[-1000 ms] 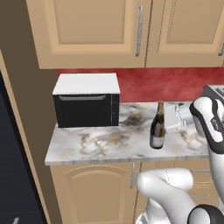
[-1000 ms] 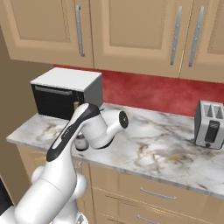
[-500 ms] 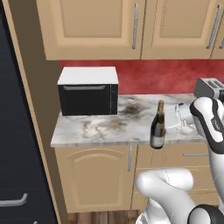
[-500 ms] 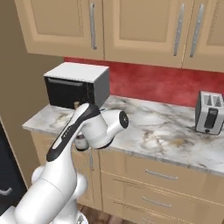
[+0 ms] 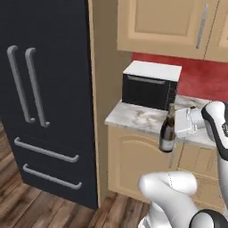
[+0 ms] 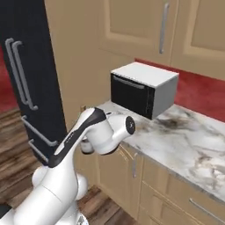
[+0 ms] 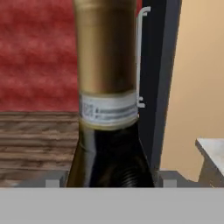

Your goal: There is a wine glass and glass cup on the dining counter. Place the wine bottle next to the wine glass and the juice bottle next to the glass cup.

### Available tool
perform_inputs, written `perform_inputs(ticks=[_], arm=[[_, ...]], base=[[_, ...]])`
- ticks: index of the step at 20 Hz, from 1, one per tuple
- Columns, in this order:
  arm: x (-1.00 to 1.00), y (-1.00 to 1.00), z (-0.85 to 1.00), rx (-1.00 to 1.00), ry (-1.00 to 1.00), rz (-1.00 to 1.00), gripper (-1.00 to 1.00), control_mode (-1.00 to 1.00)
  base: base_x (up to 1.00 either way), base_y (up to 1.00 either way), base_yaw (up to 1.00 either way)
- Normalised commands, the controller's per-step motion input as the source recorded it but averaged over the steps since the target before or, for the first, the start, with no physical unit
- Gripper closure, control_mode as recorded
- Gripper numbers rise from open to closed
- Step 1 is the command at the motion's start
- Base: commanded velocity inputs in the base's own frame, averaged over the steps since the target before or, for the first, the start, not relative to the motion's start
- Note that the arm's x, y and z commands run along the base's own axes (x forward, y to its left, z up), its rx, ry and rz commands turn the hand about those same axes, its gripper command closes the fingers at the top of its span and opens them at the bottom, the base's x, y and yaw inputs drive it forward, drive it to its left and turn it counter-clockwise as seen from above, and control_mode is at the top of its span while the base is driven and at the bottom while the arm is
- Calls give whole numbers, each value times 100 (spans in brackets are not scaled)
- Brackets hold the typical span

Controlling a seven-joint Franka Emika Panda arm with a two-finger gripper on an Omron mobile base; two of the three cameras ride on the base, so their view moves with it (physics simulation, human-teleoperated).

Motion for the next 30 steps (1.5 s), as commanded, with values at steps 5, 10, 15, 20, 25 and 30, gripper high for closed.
perform_inputs(ticks=[5,10,15,20,25,30], arm=[[0,0,0,0,0,0,100,100],[0,0,0,0,0,0,100,100],[0,0,0,0,0,0,100,100],[0,0,0,0,0,0,100,100],[0,0,0,0,0,0,100,100],[0,0,0,0,0,0,100,100]], base=[[-24,7,92],[-26,8,89],[-28,8,82],[-18,11,79],[16,16,44],[57,1,10]])
